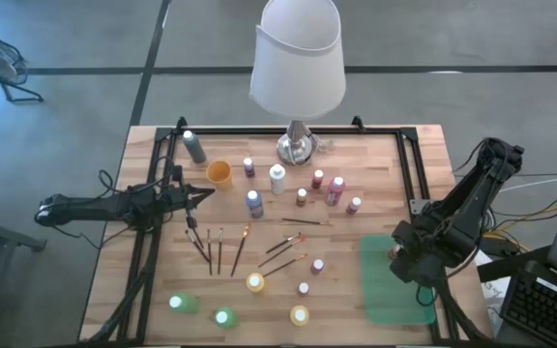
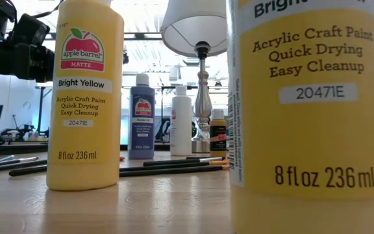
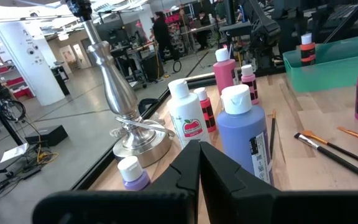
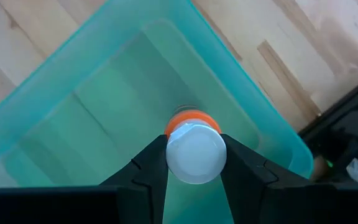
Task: Pick & Place Paint Supplies
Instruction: Put the orange paint bottle into the the green bin
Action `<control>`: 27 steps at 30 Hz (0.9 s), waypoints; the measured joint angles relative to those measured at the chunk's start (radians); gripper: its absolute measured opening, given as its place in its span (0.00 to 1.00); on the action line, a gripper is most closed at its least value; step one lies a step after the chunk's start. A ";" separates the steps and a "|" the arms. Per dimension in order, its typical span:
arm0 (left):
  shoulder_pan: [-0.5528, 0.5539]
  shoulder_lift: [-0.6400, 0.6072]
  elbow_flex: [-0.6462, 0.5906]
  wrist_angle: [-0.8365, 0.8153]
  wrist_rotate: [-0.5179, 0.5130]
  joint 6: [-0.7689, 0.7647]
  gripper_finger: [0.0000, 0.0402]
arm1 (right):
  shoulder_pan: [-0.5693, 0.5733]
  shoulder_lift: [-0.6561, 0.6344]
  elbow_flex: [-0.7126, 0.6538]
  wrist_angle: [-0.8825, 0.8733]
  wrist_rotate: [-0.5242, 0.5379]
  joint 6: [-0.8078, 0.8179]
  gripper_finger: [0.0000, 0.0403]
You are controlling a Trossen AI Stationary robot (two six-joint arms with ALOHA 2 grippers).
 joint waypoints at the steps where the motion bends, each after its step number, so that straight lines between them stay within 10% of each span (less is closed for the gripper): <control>1: 0.000 0.000 0.000 0.000 0.000 0.000 0.03 | 0.011 -0.003 -0.004 -0.002 -0.001 0.014 0.29; 27: 0.000 0.000 0.000 0.000 0.000 0.000 0.03 | 0.174 -0.018 -0.083 -0.100 -0.028 0.371 0.30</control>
